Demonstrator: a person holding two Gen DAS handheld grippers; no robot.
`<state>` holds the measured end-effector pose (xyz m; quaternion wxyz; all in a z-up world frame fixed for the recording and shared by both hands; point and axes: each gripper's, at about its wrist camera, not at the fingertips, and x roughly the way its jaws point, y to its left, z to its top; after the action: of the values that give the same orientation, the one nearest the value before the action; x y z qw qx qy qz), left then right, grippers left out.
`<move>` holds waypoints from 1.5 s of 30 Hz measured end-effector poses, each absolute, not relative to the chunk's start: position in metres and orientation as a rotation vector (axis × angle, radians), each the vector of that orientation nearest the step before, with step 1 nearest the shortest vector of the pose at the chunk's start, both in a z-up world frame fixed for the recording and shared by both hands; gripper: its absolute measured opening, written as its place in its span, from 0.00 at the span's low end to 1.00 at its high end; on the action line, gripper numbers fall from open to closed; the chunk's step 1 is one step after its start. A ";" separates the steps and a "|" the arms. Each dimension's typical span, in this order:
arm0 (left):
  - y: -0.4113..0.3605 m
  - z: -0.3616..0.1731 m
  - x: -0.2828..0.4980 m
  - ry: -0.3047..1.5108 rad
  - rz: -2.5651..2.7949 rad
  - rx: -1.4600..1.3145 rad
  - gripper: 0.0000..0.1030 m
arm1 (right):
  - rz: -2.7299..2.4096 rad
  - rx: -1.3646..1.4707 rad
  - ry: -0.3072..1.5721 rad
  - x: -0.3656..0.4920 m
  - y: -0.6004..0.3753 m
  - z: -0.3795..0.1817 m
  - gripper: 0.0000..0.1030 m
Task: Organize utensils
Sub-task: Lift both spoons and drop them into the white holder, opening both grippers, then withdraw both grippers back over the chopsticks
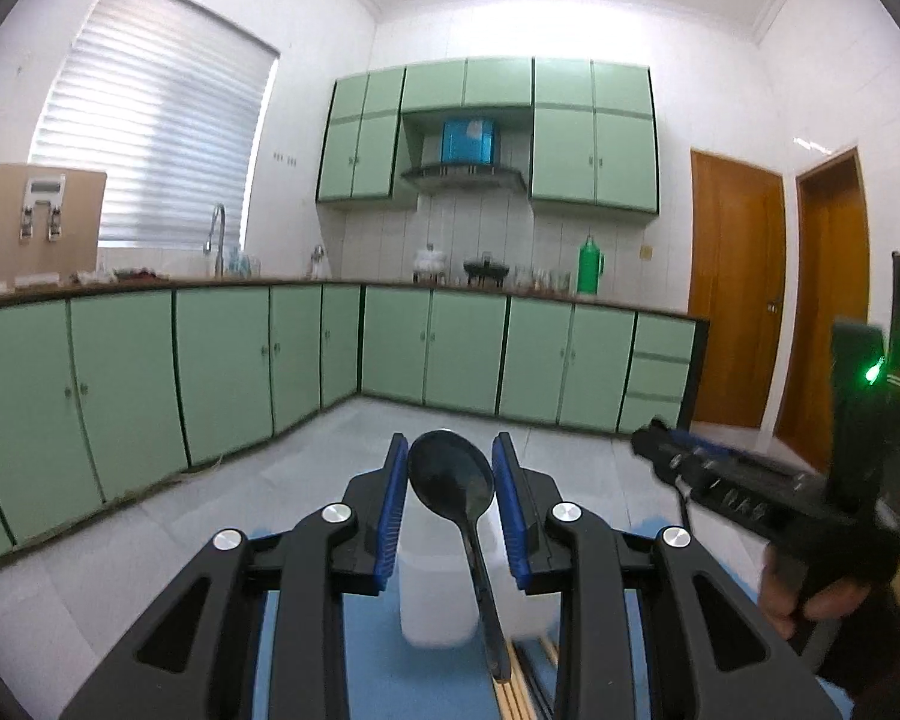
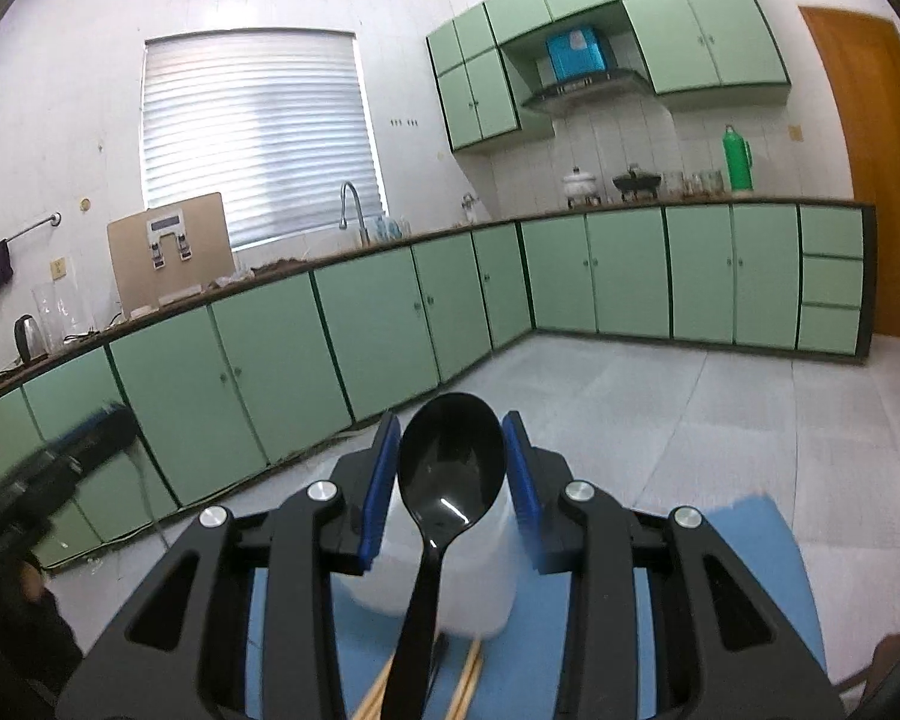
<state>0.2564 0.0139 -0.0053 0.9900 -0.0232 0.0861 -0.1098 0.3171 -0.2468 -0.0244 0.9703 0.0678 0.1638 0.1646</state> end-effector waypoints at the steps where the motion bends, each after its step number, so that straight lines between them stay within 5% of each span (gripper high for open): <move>1: 0.013 0.001 0.259 0.158 -0.221 -0.046 0.27 | 0.335 0.144 0.318 0.324 -0.246 -0.020 0.33; 9: 0.003 0.032 0.303 0.062 -0.224 -0.040 0.27 | 0.304 0.144 0.227 0.376 -0.238 -0.004 0.33; 22: 0.001 -0.040 0.375 0.277 -0.237 -0.045 0.28 | 0.243 0.157 0.357 0.420 -0.236 -0.065 0.35; 29: 0.007 -0.036 0.362 0.283 -0.215 -0.041 0.47 | 0.234 0.207 0.395 0.400 -0.248 -0.058 0.48; 36: 0.009 -0.042 0.310 0.372 -0.201 0.007 0.68 | 0.195 0.201 0.480 0.339 -0.261 -0.057 0.84; 45: -0.005 -0.106 0.229 0.613 -0.224 0.058 0.81 | 0.176 0.129 0.702 0.238 -0.254 -0.107 0.88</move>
<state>0.2289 -0.0046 -0.1060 0.9468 0.0287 0.3012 -0.1099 0.2385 -0.2539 -0.1067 0.9332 0.0630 0.3433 0.0859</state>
